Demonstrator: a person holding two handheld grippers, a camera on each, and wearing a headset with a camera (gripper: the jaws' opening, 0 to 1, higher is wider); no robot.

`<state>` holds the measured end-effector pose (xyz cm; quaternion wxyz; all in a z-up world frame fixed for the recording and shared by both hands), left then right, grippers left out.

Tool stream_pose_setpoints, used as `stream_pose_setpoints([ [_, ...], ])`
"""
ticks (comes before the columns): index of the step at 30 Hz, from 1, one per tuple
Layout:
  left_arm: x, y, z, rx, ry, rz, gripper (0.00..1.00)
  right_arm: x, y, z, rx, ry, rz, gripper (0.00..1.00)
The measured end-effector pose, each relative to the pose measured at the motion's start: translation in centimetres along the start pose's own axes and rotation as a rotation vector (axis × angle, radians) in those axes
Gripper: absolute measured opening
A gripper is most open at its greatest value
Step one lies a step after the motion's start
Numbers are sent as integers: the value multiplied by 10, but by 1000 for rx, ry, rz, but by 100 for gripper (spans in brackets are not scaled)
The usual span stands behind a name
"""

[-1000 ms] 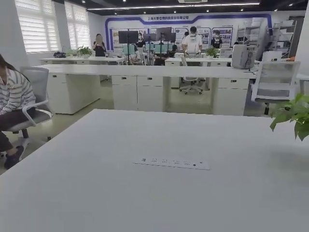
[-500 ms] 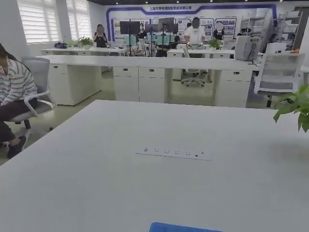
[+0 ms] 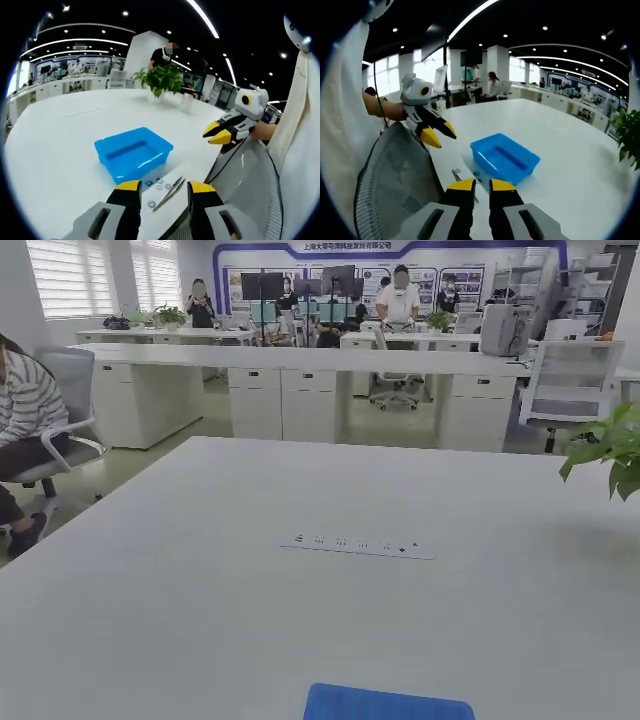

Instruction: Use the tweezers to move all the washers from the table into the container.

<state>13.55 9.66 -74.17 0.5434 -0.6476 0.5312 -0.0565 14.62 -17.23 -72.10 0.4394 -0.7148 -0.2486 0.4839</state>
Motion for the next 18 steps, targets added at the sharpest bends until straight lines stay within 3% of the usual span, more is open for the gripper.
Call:
stream_pose_setpoints([
  [3, 9, 3, 3, 58, 21, 86, 26, 5, 2, 1, 18, -27, 2, 7],
  [7, 21, 4, 4, 103, 60, 152, 19, 10, 5, 3, 49, -59, 13, 7],
  [9, 28, 6, 7, 126, 71, 213, 17, 12, 5, 3, 65, -65, 18, 8],
  [12, 38, 8, 11, 221, 67, 305, 14, 13, 8, 3, 60, -66, 44, 3],
  [16, 48, 13, 15, 281, 60, 404, 12, 15, 12, 4, 52, -70, 86, 0],
  [18, 53, 14, 17, 345, 51, 439, 9, 16, 14, 4, 45, -75, 106, 0],
])
Point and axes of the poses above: the centre of the closed fingertips' face, and the gripper's own axes: x roughly forward along the fingers, z roughly to its left, y roughly out of its underside, the point moved 10 cm from there along -x, roughly backward along the fingers, and after that the axes turned 10 degrees about -x, right-handed, at the moved point
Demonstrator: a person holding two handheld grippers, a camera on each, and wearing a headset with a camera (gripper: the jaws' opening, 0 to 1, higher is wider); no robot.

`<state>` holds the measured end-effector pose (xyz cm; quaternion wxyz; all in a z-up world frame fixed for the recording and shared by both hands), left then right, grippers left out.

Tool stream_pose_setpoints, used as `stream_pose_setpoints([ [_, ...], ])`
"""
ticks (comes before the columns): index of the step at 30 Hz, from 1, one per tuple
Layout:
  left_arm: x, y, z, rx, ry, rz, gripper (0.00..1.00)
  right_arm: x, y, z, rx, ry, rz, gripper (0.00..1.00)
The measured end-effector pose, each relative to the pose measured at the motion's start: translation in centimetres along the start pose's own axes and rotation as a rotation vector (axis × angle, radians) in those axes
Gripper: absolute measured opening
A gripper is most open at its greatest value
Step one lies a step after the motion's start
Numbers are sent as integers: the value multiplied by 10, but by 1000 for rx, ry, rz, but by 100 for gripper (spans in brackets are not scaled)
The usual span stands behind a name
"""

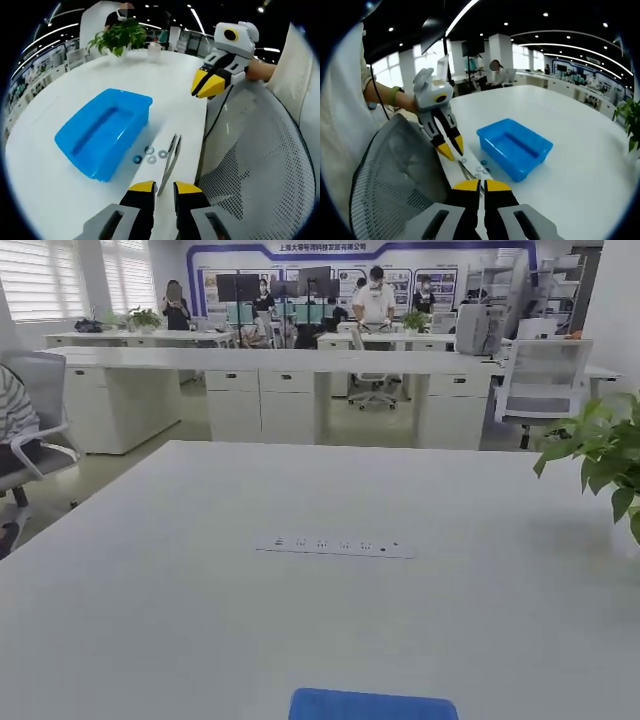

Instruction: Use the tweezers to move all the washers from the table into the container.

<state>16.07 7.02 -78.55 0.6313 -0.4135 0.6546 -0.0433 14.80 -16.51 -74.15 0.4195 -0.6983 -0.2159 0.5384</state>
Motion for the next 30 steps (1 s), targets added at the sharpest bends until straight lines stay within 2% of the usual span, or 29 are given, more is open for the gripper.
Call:
stream_pose_setpoints([
  [1, 1, 0, 1, 13, -2, 16, 7, 1, 2, 0, 5, -8, 19, 0],
  [4, 5, -2, 1, 19, 10, 25, 4, 3, 3, 0, -2, -18, 39, 0],
  [6, 7, -1, 3, 66, -2, 65, 4, 4, 3, 1, -2, -27, 41, 0],
  [7, 7, 0, 3, 104, -10, 99, 3, 5, 1, 2, 20, -31, 39, 0],
  [12, 11, -2, 3, 174, -20, 137, 0, 7, 0, 3, 4, -41, 45, 0],
  [13, 12, -1, 2, 207, -20, 164, 0, 8, 0, 2, 2, -43, 44, 0],
  [17, 12, -3, 0, 286, -43, 184, 0, 9, -1, 2, -3, -39, 47, 0],
  [21, 12, -4, -1, 325, -42, 197, 0, 11, -2, 3, -14, -52, 51, 2],
  [24, 8, -5, -2, 342, -41, 192, 0, 15, -3, 3, -35, -58, 64, 2],
  [27, -1, -9, -6, 358, -37, 169, 0, 17, -3, 3, -47, -66, 67, 3],
  [30, -14, -15, -11, 350, -31, 124, 0, 20, -3, 4, -53, -79, 71, 6],
])
Point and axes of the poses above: the centre of the closed fingertips' face, and the gripper's own axes: x roughly forward along the fingers, z roughly to its left, y roughly out of its underside, the point moved 10 cm from there along -x, roughly backward along the fingers, and after that the axes turned 10 degrees about -x, right-handed, at the moved point
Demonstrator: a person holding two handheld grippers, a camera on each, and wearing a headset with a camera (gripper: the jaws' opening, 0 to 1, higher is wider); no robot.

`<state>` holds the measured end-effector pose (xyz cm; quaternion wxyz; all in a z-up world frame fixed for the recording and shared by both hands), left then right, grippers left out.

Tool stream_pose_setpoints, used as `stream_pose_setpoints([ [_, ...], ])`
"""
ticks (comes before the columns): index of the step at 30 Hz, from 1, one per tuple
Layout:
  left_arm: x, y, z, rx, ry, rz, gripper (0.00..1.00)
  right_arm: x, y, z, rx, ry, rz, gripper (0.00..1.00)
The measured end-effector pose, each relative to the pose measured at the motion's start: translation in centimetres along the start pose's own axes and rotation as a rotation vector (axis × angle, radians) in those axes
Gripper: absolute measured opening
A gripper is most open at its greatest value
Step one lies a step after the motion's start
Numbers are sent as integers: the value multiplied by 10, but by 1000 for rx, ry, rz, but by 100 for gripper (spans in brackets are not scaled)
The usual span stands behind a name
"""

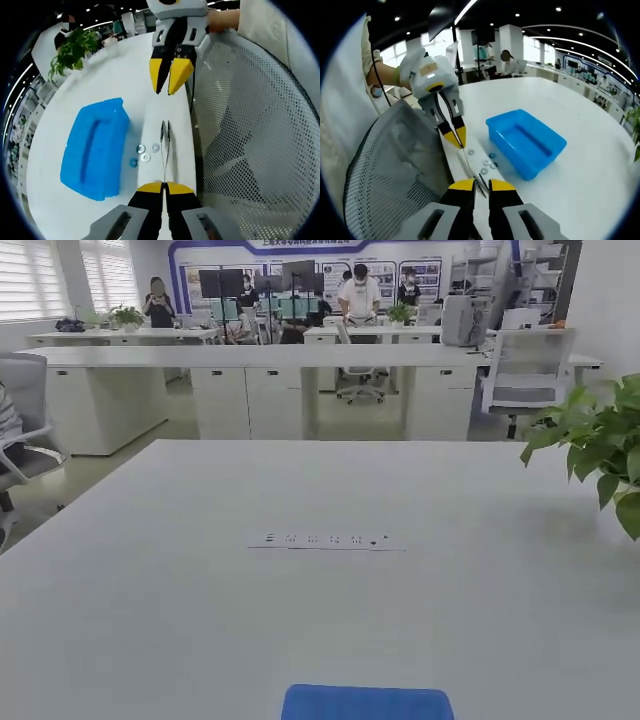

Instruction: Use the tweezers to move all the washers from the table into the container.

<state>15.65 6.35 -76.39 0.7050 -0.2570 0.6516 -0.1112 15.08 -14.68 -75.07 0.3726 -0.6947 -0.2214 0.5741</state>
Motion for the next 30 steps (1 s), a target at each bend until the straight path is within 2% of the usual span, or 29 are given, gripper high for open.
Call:
stream_pose_setpoints([
  [9, -29, -20, -9, -31, -4, -100, 0, 12, -1, 5, -56, -54, 30, 10],
  [15, -37, -33, -16, -44, 19, -147, 0, 19, -3, 8, -101, -79, 46, 12],
  [18, -40, -41, -18, -57, 37, -183, 0, 24, -3, 9, -135, -96, 72, 14],
  [26, -40, -56, -21, -18, 42, -191, 0, 37, -5, 13, -174, -141, 86, 14],
  [30, -39, -61, -22, -1, 50, -196, 0, 40, -3, 12, -196, -152, 115, 14],
])
Point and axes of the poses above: the centre of the closed fingertips' face, and the gripper's own axes: x roughly forward along the fingers, z roughly to its left, y roughly out of its underside, the point moved 10 cm from there along -x, roughly backward along the fingers, and after that the axes turned 10 degrees about -x, right-handed, at the moved point
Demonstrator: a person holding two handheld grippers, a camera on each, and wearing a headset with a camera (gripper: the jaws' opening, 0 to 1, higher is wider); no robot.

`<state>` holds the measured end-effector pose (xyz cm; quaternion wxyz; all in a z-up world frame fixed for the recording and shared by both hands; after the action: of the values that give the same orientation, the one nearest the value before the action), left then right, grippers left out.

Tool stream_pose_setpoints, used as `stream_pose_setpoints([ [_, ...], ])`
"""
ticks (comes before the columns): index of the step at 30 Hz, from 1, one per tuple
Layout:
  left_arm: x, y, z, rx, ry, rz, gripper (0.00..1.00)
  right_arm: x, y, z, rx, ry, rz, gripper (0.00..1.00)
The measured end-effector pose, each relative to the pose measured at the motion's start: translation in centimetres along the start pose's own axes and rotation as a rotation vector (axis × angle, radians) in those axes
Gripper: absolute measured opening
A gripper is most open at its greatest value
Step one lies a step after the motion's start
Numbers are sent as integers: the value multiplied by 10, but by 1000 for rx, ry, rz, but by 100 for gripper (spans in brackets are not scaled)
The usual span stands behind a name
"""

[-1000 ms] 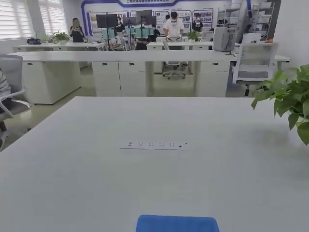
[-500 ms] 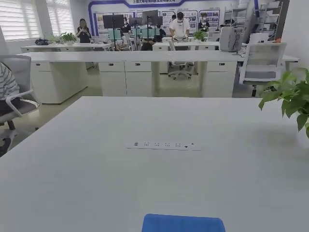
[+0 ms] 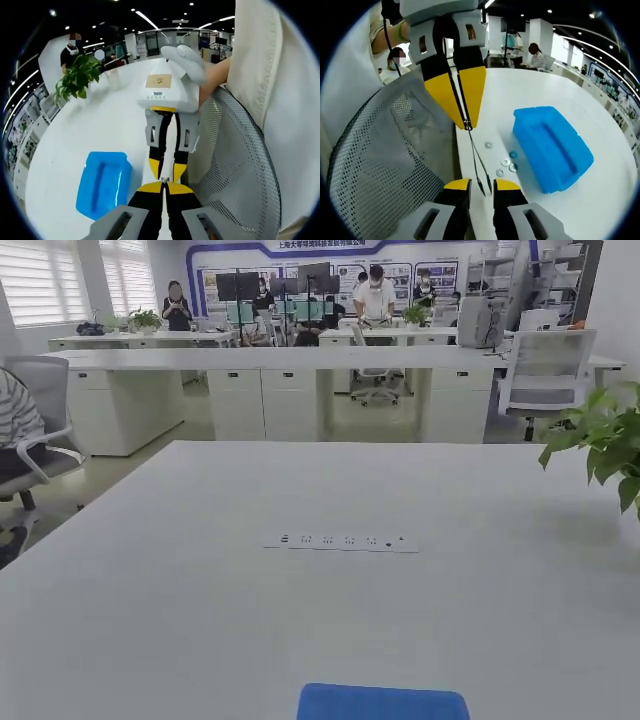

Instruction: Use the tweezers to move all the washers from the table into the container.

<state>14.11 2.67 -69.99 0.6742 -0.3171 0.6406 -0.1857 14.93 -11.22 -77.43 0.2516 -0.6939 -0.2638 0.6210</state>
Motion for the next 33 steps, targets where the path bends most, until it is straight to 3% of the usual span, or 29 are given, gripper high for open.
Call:
stream_pose_setpoints([
  [9, 4, -8, -1, 21, 20, -7, 0, 4, 4, -2, -16, -5, 21, 7],
  [15, 0, -13, 2, 47, 12, 6, 0, 9, -1, -8, 3, 2, -18, 7],
  [23, -5, -17, 14, 73, -11, 37, 0, 16, -7, -22, 18, 14, -67, 8],
  [33, -1, -14, 23, 68, -1, 65, 0, 23, -5, -24, 33, -9, -70, 8],
])
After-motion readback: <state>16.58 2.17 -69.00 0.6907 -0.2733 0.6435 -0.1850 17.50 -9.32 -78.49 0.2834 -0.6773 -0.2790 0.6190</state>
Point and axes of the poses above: the centre of the closed fingertips' face, and the gripper's own axes: x roughly forward along the fingers, z roughly to its left, y roughly out of its underside, the point moved 10 cm from there along -x, roughly backward along the fingers, and after that the axes turned 10 degrees about -x, right-handed, at the moved point
